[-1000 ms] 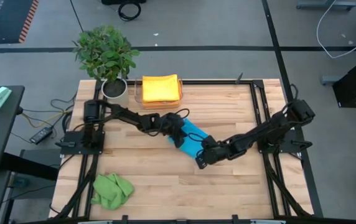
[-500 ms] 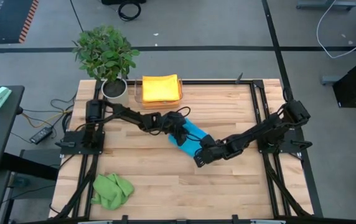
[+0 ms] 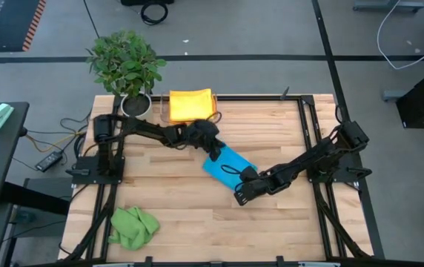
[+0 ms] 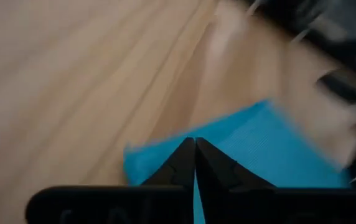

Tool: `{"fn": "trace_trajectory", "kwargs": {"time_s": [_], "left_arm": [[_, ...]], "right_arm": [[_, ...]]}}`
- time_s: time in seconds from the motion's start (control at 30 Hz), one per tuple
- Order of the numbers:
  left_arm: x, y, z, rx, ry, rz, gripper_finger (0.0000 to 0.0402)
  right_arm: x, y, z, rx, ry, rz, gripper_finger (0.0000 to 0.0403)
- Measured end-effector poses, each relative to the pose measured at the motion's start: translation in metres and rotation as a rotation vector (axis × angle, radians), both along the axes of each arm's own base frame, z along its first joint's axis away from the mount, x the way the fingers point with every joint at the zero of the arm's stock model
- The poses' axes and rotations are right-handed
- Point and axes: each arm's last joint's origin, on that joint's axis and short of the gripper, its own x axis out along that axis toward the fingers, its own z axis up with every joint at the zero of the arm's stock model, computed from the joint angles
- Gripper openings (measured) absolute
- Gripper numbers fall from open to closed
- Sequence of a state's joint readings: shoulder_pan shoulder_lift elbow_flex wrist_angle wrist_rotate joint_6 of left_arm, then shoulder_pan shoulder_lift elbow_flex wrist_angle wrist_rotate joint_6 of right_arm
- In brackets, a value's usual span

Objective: Fold microfiber towels
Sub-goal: Fold the blue microfiber cloth

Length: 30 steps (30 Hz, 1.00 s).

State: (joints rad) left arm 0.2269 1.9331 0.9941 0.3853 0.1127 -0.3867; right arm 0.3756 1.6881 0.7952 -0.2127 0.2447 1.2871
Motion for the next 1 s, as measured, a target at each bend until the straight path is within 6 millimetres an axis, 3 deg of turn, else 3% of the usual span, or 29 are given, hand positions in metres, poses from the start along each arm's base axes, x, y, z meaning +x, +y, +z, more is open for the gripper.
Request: {"fn": "trace_trajectory", "kwargs": {"time_s": [0.2, 0.33, 0.47, 0.57, 0.7, 0.87, 1.0], "left_arm": [[-0.011, -0.008, 0.053, 0.091, -0.094, -0.078, 0.0007], [-0.020, -0.025, 0.068, 0.113, -0.056, -0.139, 0.0023], [-0.027, -0.054, 0.055, 0.099, 0.118, -0.245, 0.0024], [-0.029, -0.077, 0.035, 0.132, 0.247, -0.358, 0.0013], [-0.025, -0.094, 0.013, 0.184, 0.303, -0.439, 0.0006], [-0.019, -0.091, -0.003, 0.175, 0.310, -0.380, 0.0019], [-0.017, -0.089, -0.017, 0.137, 0.343, -0.346, 0.0017]], "right_arm": [[0.000, -0.003, 0.018, -0.013, -0.057, 0.015, 0.0003], [-0.007, -0.009, 0.040, -0.041, -0.104, -0.012, 0.0003], [-0.024, -0.019, 0.062, -0.086, -0.095, -0.044, 0.0003], [-0.036, -0.031, 0.064, -0.105, -0.046, -0.069, 0.0003], [-0.039, -0.050, 0.046, -0.061, -0.020, -0.086, 0.0003], [-0.037, -0.063, 0.019, 0.014, -0.084, -0.096, 0.0003], [-0.045, -0.068, 0.003, -0.002, -0.016, -0.117, 0.0003]]}}
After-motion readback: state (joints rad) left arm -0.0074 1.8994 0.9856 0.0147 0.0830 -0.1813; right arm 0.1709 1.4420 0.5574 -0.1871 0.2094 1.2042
